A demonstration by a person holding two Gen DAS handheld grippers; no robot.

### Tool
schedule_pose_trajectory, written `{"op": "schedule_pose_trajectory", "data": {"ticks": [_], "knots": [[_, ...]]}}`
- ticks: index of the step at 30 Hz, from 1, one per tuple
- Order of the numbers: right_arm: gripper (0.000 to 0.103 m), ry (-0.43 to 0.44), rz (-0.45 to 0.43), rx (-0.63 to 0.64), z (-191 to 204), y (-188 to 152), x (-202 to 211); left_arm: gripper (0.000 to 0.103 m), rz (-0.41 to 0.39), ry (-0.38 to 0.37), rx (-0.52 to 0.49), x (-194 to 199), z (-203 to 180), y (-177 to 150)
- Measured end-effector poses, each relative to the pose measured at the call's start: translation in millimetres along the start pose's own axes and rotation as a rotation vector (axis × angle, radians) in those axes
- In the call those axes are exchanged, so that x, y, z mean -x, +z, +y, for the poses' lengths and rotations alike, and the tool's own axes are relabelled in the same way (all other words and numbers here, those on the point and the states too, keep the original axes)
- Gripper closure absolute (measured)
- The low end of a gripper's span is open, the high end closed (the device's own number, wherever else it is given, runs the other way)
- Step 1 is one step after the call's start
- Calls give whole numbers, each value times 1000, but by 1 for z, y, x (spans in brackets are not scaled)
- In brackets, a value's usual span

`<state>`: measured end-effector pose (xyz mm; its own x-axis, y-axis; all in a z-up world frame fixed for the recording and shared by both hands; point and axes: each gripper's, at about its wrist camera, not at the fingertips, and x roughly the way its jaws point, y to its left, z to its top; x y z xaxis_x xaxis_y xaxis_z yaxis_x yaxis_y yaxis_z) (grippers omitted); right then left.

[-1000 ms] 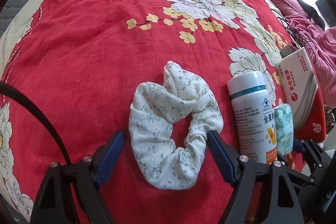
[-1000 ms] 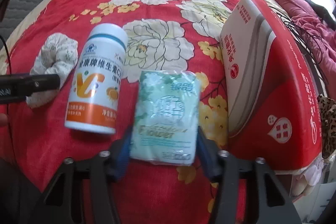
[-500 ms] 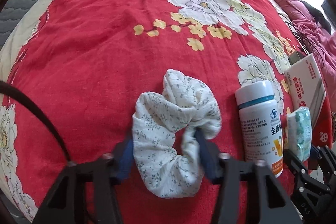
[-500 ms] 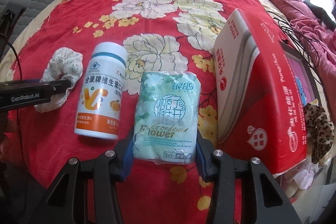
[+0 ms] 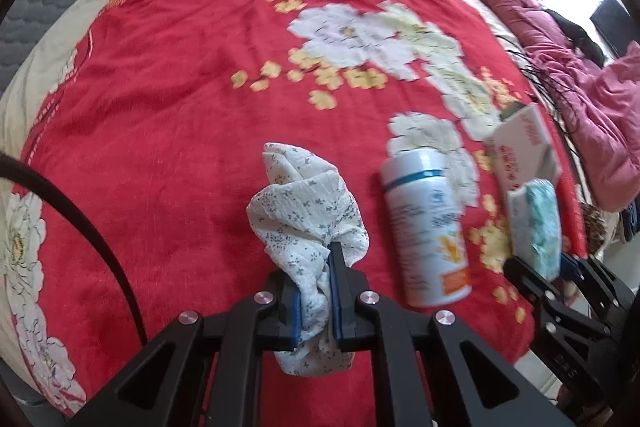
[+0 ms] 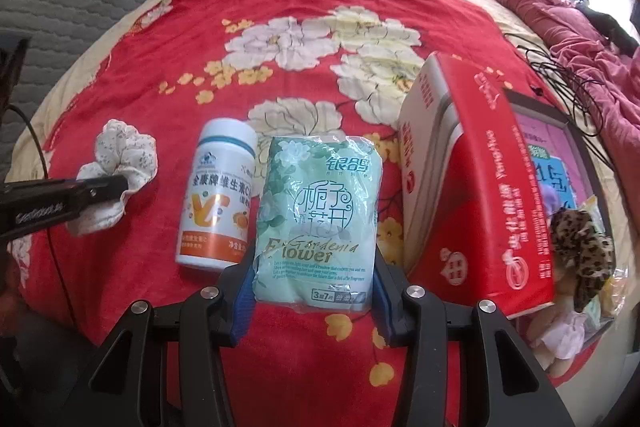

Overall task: Organize soft objects
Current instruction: 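Grasp the white floral scrunchie with the left tool while the right tool grasps the green tissue pack, then carry the white scrunchie and green tissue pack over the pink framed book with both tools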

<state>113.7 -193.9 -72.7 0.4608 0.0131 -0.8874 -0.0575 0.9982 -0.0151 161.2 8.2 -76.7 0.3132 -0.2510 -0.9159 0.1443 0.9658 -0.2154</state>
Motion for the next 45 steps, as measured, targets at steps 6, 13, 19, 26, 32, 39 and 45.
{"op": "schedule_pose_trajectory", "data": {"ticks": [6, 13, 19, 26, 32, 39, 45], "knots": [[54, 15, -41, -10, -5, 1, 24, 92, -54, -3, -57, 36, -26, -2], [54, 27, -96, -20, -15, 2, 56, 92, -108, -9, -116, 70, -56, -3], [54, 36, -136, -30, -23, 0, 80, 92, -143, -5, -164, 89, -78, -9], [54, 43, -171, -54, -39, -6, 103, 92, -158, -27, -193, 104, -102, -14], [54, 42, -187, -85, -61, -13, 116, 92, -166, -49, -220, 111, -125, -16], [54, 12, -207, -144, -102, -23, 133, 92, -165, -91, -282, 112, -168, -19], [54, -51, -221, -214, -155, -34, 147, 92, -148, -133, -335, 105, -209, -20]]}}
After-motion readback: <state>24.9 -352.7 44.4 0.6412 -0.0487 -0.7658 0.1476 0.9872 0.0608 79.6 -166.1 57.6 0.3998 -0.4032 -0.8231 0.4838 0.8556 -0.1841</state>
